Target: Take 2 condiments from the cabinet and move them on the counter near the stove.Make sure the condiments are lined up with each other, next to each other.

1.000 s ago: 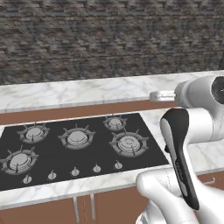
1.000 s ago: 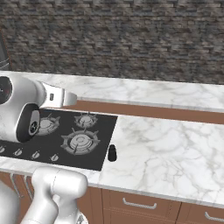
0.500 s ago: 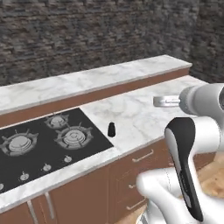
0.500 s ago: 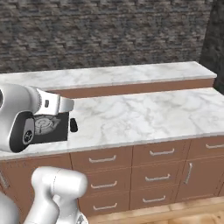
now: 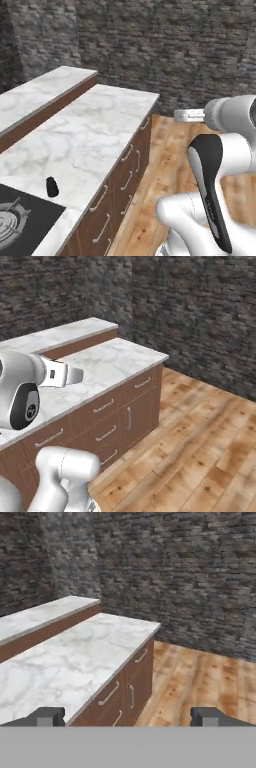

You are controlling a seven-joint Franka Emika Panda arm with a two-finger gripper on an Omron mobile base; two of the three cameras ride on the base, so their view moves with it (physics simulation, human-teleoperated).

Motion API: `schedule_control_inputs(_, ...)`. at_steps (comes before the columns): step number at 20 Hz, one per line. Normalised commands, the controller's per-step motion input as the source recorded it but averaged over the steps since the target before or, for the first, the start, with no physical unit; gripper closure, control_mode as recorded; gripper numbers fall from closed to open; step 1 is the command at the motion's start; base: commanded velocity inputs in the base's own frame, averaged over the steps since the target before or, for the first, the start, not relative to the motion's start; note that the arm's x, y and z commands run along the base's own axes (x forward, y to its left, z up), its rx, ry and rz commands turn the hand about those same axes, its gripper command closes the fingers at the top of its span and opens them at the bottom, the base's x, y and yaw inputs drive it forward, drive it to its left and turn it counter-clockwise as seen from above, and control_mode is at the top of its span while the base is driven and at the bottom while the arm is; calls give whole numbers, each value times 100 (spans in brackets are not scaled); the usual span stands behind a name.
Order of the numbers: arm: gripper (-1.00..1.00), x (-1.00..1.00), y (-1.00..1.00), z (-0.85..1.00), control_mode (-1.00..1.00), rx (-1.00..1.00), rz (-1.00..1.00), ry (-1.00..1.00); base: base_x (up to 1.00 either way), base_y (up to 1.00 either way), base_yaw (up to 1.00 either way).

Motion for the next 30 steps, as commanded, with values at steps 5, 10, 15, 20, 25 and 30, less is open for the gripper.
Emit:
schedule_control_inputs(5, -100, 0, 0, 0, 100, 0, 0, 0, 37, -7, -57)
schedule_control_inputs(10, -100, 0, 0, 0, 100, 0, 0, 0, 73, -12, -25)
schedule_control_inputs(15, -100, 0, 0, 0, 100, 0, 0, 0, 99, -30, -13)
schedule_control_inputs(20, -100, 0, 0, 0, 100, 0, 0, 0, 100, -30, -7)
schedule_control_inputs(25, -100, 0, 0, 0, 100, 0, 0, 0, 100, -27, -8)
schedule_control_inputs(30, -100, 0, 0, 0, 100, 0, 0, 0, 99, -24, -10)
